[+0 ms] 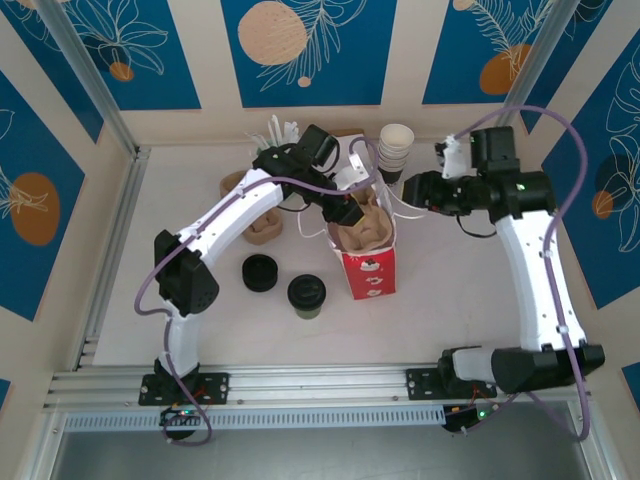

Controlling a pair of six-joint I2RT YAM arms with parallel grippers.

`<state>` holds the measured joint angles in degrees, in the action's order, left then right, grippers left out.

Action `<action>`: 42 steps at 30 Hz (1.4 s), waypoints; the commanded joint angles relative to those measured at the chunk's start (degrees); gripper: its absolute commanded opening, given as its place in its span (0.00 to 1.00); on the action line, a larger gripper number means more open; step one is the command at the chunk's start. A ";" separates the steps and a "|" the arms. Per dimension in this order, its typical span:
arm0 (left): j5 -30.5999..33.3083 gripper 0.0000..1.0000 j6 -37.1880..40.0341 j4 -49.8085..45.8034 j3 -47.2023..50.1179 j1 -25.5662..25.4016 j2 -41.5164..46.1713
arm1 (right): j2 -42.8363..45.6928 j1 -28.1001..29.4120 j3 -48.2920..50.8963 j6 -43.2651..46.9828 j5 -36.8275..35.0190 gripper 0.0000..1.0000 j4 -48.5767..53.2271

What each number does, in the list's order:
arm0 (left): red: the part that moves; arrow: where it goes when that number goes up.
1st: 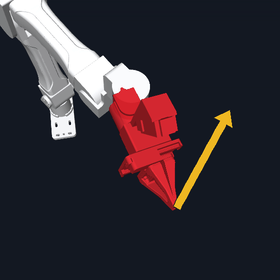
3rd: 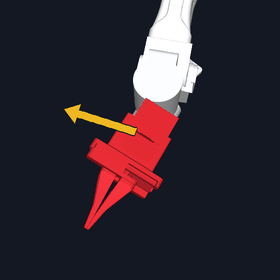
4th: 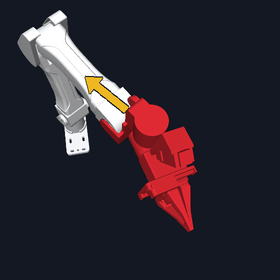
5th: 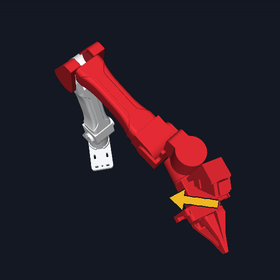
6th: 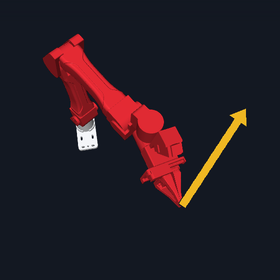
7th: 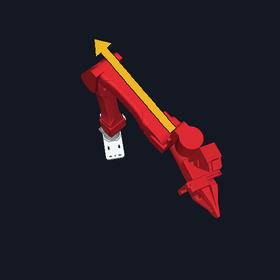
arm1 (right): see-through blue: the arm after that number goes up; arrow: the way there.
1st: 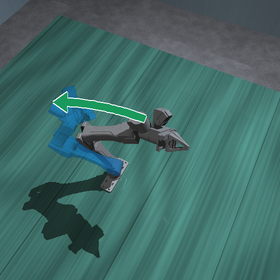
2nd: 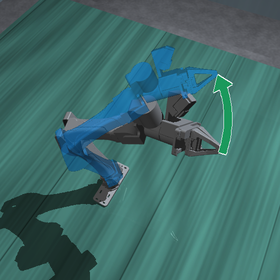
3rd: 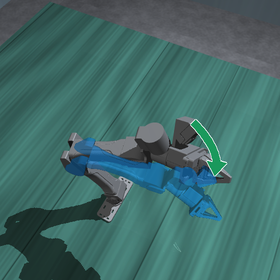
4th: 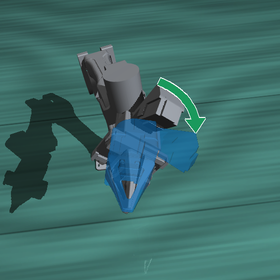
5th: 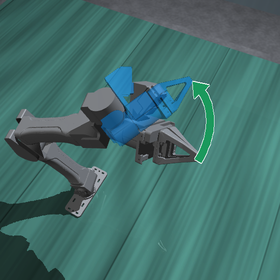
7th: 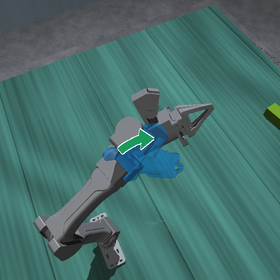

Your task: Pack the takeout coffee

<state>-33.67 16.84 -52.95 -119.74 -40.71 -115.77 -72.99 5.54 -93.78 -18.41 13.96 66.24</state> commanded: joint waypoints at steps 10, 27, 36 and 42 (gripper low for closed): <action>7.17 0.31 -8.14 -0.12 -5.12 -1.99 -2.71 | 13.65 0.53 15.61 -19.53 16.71 0.41 1.90; 9.51 0.31 -16.13 0.39 -6.47 -3.42 -2.85 | 18.04 3.67 31.04 -28.93 10.04 0.26 -13.60; 9.41 0.31 -16.31 0.08 -6.86 -3.41 -2.86 | 19.47 3.74 33.14 -30.49 9.85 0.23 -17.85; 8.94 0.31 -16.70 0.25 -7.02 -3.46 -2.90 | 19.66 3.73 34.35 -31.13 9.51 0.23 -19.43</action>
<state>-24.29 1.21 -52.75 -124.44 -43.64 -118.34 -53.98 8.95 -60.77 -48.49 23.44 48.27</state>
